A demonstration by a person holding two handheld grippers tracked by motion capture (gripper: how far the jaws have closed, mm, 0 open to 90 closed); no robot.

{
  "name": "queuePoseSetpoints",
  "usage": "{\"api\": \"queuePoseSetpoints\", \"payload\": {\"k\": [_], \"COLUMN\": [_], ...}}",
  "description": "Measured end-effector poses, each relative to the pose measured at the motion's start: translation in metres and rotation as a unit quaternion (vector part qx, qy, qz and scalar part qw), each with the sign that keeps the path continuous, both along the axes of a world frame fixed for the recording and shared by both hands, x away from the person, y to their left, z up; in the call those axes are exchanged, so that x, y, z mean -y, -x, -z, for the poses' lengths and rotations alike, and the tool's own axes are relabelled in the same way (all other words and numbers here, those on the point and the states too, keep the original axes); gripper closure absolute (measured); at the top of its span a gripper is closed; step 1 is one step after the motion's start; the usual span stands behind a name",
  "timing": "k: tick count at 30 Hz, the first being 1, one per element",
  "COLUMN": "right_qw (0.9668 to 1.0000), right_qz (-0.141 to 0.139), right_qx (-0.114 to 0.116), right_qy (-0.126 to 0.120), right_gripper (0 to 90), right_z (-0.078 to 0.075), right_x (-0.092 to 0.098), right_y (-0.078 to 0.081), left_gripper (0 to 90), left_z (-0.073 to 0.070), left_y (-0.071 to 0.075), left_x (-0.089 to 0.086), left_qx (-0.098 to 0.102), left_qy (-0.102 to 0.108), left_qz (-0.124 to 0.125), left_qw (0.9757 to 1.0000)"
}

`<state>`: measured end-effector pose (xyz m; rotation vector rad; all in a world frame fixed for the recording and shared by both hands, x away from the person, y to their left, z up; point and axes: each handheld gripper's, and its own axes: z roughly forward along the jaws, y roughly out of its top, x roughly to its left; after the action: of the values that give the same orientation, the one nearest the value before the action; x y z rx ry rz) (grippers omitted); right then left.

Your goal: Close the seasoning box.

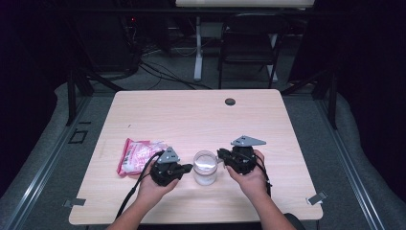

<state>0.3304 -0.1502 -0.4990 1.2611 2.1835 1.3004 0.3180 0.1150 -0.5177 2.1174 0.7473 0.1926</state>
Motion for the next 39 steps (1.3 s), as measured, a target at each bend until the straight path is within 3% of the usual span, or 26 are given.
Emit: {"api": "queuePoseSetpoints", "payload": {"k": [6,12,23,28,34,39], "right_qw": [1.0000,1.0000,0.9982,0.9983,0.9977,0.9976], "right_qz": [0.000,-0.005,-0.029,-0.040,-0.048,-0.060], "right_qx": [0.000,0.000,0.043,0.036,0.037,0.028], "right_qy": [-0.001,0.006,0.030,0.023,0.030,0.020], "right_gripper": [82.0,80.0,71.5,67.9,62.4,59.7], "right_z": [0.000,-0.001,-0.009,-0.011,-0.011,-0.011], "right_x": [0.001,0.002,0.001,0.006,0.008,0.010], "right_y": [0.000,0.002,0.023,0.031,0.039,0.042], "left_gripper": [89.9,89.9,89.9,86.8,83.5,81.5], "left_z": [-0.004,-0.008,-0.021,-0.026,-0.030,-0.031], "left_y": [0.000,-0.001,-0.004,-0.007,-0.009,-0.011], "left_x": [-0.002,-0.003,0.007,0.010,0.015,0.017], "left_qx": [0.001,0.005,0.026,0.030,0.040,0.042], "left_qy": [0.018,0.022,0.033,0.052,0.055,0.059], "left_qz": [0.000,-0.003,0.012,0.012,0.009,0.007], "left_qw": [0.9998,0.9997,0.9991,0.9981,0.9976,0.9974]}}
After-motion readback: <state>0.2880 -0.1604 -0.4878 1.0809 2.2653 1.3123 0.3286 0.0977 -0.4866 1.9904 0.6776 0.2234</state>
